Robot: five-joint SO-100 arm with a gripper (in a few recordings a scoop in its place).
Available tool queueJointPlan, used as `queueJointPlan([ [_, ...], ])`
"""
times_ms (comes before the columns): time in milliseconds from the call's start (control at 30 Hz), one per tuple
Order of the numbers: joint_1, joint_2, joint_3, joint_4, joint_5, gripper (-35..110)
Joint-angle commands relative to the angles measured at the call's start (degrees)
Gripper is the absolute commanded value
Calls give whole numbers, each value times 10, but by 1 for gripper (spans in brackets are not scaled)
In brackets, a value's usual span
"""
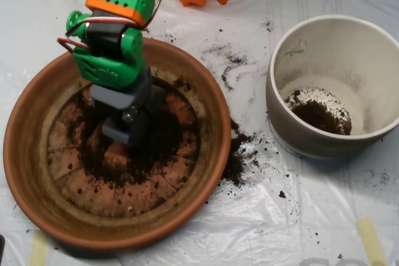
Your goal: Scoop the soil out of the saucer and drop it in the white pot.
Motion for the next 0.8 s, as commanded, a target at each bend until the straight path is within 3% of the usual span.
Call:
queueJointPlan([
  [0,-20,127,-6,18,-4,0],
  [333,-69,241,-105,134,-24,-1],
  [767,-177,370,-134,195,-56,-1],
])
